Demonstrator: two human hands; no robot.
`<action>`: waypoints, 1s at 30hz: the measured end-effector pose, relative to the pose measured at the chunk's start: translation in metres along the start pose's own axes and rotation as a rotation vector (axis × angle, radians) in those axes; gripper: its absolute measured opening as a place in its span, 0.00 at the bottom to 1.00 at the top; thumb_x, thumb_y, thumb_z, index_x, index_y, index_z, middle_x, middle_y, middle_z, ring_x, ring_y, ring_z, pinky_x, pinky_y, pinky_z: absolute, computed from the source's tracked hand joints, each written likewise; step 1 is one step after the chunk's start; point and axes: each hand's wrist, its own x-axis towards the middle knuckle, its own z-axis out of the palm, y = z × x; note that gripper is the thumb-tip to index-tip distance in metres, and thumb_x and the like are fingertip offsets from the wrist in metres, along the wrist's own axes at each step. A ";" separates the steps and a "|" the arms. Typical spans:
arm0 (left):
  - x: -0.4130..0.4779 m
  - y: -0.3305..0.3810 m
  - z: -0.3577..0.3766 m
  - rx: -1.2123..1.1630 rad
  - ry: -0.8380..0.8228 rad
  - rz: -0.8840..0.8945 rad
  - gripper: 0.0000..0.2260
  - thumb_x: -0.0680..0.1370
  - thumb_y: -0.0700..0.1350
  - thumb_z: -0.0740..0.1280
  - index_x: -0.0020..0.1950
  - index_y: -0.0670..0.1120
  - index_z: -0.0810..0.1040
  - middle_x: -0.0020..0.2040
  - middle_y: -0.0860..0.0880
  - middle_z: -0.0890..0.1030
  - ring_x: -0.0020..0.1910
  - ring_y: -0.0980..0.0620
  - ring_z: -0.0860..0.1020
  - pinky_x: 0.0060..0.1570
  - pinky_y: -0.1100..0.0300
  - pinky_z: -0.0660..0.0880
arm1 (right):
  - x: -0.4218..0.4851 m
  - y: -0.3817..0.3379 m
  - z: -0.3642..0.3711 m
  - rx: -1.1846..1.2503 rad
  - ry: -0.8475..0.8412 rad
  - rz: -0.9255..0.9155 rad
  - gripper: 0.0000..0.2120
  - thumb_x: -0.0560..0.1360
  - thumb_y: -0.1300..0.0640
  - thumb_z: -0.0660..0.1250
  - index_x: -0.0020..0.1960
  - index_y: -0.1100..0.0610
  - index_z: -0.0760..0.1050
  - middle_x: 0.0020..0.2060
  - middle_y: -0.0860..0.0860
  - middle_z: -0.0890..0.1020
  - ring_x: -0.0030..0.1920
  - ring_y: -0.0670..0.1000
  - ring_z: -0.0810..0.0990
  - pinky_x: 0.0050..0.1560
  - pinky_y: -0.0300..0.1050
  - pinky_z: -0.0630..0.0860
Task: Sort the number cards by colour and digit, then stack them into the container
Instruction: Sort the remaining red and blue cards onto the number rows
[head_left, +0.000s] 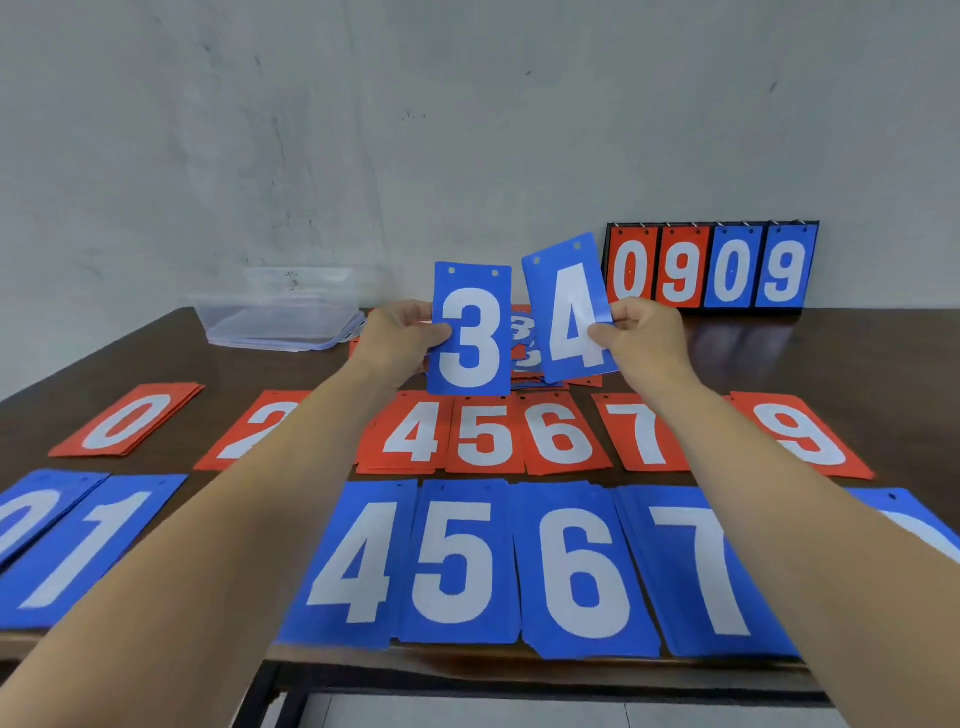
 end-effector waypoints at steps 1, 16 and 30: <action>-0.006 0.000 -0.004 0.008 0.006 -0.003 0.05 0.78 0.41 0.68 0.53 0.47 0.79 0.50 0.47 0.84 0.46 0.49 0.84 0.46 0.51 0.82 | -0.006 -0.002 -0.001 0.008 0.006 -0.004 0.11 0.77 0.57 0.68 0.54 0.65 0.75 0.52 0.52 0.82 0.54 0.50 0.81 0.48 0.49 0.81; -0.083 -0.011 -0.134 -0.027 0.103 -0.119 0.05 0.78 0.40 0.69 0.53 0.43 0.80 0.49 0.46 0.85 0.44 0.50 0.84 0.42 0.56 0.82 | -0.098 -0.057 0.025 0.150 0.043 0.102 0.05 0.76 0.59 0.69 0.46 0.61 0.77 0.45 0.52 0.83 0.44 0.50 0.83 0.41 0.45 0.80; -0.160 -0.055 -0.189 0.253 0.132 -0.189 0.09 0.77 0.44 0.70 0.56 0.46 0.78 0.50 0.48 0.83 0.43 0.53 0.82 0.33 0.63 0.78 | -0.200 -0.093 0.096 0.101 -0.031 0.239 0.03 0.75 0.61 0.71 0.43 0.56 0.78 0.41 0.49 0.81 0.44 0.50 0.81 0.40 0.42 0.77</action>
